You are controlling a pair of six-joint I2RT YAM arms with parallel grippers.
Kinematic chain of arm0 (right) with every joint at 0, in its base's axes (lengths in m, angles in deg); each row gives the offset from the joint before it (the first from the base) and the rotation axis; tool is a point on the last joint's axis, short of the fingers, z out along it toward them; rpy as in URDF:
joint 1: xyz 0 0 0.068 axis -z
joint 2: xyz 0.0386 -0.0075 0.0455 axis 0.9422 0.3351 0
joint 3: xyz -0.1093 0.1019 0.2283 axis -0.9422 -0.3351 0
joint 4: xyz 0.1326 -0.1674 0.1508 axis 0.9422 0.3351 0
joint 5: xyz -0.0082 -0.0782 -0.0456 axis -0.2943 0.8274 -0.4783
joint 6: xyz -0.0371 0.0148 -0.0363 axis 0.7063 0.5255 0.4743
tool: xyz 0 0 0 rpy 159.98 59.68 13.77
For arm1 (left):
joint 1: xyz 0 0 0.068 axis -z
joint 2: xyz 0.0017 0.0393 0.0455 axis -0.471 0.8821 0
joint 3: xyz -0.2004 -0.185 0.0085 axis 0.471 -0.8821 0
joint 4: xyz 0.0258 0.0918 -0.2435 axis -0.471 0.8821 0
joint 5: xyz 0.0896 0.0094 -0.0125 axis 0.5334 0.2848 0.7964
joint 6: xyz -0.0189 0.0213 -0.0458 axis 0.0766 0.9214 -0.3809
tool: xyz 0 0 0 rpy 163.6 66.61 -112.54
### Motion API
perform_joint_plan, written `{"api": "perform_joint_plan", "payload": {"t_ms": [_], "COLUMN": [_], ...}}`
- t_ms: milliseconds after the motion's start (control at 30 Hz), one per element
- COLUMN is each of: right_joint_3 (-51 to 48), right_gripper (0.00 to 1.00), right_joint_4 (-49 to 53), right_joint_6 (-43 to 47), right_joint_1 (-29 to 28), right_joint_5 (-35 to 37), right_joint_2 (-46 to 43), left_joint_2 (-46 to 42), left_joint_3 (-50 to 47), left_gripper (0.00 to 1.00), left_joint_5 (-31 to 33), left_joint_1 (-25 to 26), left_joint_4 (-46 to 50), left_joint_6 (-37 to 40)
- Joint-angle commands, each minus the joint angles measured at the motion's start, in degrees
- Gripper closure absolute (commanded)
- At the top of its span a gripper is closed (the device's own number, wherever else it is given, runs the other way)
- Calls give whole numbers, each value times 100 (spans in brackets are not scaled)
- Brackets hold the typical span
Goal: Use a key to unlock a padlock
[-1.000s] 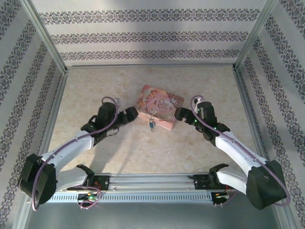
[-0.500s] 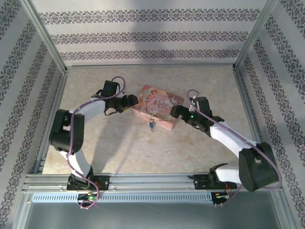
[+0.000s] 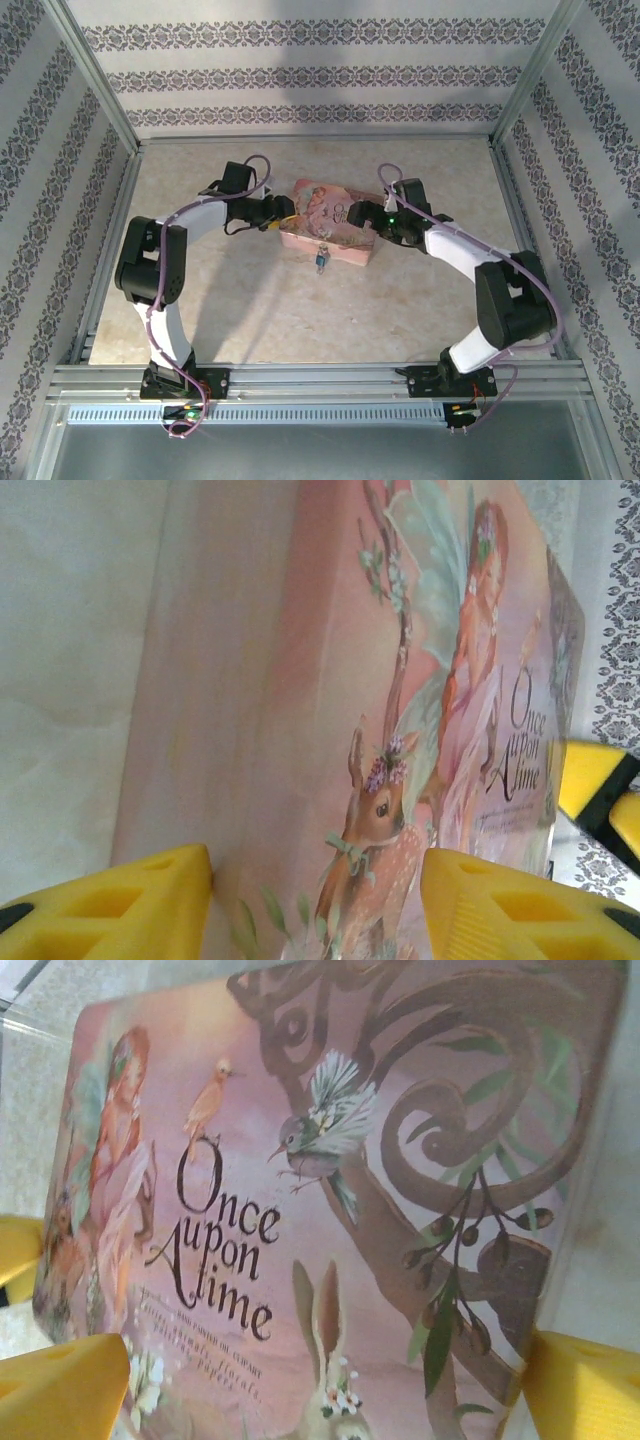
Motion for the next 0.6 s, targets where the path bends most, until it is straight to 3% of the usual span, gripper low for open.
{"api": "perform_joint_plan", "payload": {"t_ms": [0,167,300,467,567], "right_joint_3": [407,883,895,226,-485], "right_gripper": [2,1,2,1,2], "right_joint_4": [-146,-215,-99,84,44], "right_joint_6": [305,498,710,999,1032], "right_joint_1": [-93,-121,-35,164,166], "right_joint_5": [-564,-698,-253,471,539], "right_joint_2": [338,763,596,-511,-1492], "left_joint_2": [-386,-823,-1025,-1163,-1303], "left_joint_3": [-368,-914,-1185,-1382,-1479], "left_gripper": [44,44,44,44,43], "left_joint_5": [-410,-179,-135,-125,28], "left_joint_1": [150,210,221,221,224], "left_joint_4": [-181,-417,-600,-748,-733], "left_joint_6": [-203,-445,-600,-718,-704]}}
